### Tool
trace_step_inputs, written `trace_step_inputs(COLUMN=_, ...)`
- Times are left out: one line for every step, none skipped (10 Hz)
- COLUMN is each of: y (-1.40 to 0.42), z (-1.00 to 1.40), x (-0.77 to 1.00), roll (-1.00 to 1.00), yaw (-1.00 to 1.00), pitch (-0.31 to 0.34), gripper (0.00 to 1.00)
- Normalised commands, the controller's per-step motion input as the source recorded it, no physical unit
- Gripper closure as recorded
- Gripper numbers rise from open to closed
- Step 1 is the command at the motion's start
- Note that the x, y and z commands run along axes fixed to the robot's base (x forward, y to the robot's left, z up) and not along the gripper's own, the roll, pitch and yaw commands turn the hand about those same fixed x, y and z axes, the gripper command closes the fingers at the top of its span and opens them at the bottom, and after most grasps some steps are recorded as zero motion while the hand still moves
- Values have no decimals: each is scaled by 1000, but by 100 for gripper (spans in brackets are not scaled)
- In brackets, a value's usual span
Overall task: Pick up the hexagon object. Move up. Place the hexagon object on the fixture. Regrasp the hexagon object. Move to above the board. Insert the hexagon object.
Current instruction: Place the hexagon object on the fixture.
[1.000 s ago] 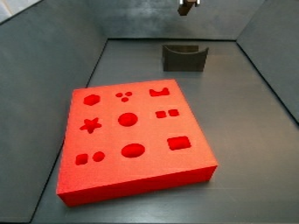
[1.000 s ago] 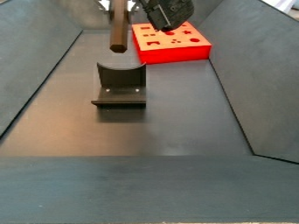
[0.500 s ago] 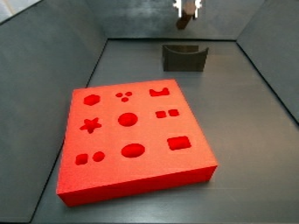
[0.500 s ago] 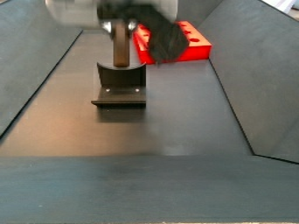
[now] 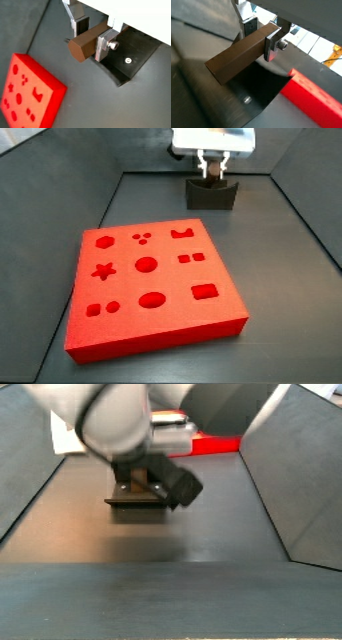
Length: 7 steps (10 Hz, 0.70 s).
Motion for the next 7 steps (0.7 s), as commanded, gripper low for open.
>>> trace_step_inputs(y=91, z=-583, x=119, roll=-156, yaw=-174, pitch=-1, gripper=100)
trace_step_inputs(y=69, z=-394, x=99, roll=-142, yaw=-153, pitch=-21, gripper=100)
trace_step_inputs(y=73, z=-271, x=76, roll=-120, yaw=-129, pitch=-44, gripper=100)
trace_step_inputs(y=94, z=-249, x=58, roll=-104, yaw=-103, pitch=-59, gripper=100)
trace_step_inputs(y=93, z=-249, x=58, roll=-103, yaw=-89, pitch=-59, gripper=100)
trace_step_inputs(y=92, z=-249, x=58, roll=-103, yaw=-71, pitch=-58, gripper=100)
trace_step_inputs(y=0, z=0, x=0, roll=0, yaw=0, pitch=0, gripper=0)
